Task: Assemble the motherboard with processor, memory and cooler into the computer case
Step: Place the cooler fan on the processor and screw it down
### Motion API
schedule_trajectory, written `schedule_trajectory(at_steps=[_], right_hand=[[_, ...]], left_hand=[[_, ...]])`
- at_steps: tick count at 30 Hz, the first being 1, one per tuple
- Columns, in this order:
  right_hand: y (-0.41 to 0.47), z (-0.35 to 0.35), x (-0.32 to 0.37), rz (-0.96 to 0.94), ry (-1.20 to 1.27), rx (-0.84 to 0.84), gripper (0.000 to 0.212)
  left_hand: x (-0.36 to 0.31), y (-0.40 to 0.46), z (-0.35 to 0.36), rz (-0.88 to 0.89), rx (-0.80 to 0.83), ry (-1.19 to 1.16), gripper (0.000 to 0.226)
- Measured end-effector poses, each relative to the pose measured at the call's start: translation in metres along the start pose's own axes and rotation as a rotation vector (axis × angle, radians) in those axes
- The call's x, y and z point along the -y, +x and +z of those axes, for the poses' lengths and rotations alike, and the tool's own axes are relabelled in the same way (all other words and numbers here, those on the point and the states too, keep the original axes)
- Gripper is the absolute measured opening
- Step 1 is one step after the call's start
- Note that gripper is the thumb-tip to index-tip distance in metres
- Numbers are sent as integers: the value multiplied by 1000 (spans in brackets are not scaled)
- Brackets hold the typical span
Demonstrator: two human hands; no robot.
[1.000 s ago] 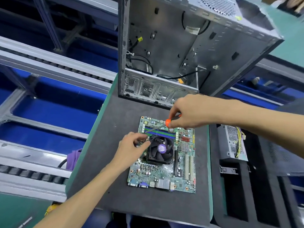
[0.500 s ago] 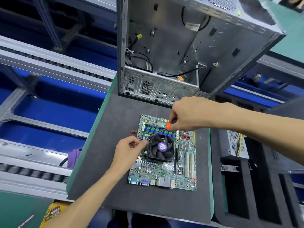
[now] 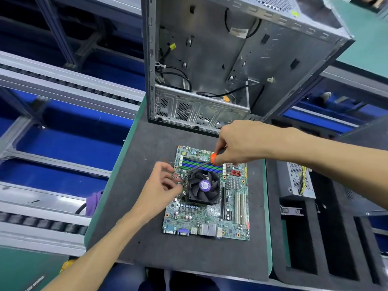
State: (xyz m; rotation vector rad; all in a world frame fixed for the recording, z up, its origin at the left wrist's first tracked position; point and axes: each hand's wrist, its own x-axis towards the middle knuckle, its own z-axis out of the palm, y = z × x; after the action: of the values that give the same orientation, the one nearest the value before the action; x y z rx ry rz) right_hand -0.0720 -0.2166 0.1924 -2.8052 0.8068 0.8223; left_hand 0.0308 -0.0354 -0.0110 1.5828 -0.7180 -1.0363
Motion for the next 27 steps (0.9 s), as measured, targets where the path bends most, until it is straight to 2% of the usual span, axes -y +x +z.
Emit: schedule_trajectory(at_steps=[3,7,19,23,25,27], right_hand=[[-2,0,1,-3,16,-12,30],[-4,2,3,-3,18,-21,34],[-17,4,2,-23,29,-23,31],[-21,2,5,-38,21,-31,31],[-24,1,7,-46,4,-32,30],[-28,0,10,-58,-30,-26,30]], left_hand=[[17,-8,-3,56,116,338,35],[24,-10,5,155,46,499,25],[27,-14,13,252,-28,454,23],[26,-14,13,362,-58,595,23],[29,-16,10,357,-58,662,28],[33,-22,7,255,-53,603,46]])
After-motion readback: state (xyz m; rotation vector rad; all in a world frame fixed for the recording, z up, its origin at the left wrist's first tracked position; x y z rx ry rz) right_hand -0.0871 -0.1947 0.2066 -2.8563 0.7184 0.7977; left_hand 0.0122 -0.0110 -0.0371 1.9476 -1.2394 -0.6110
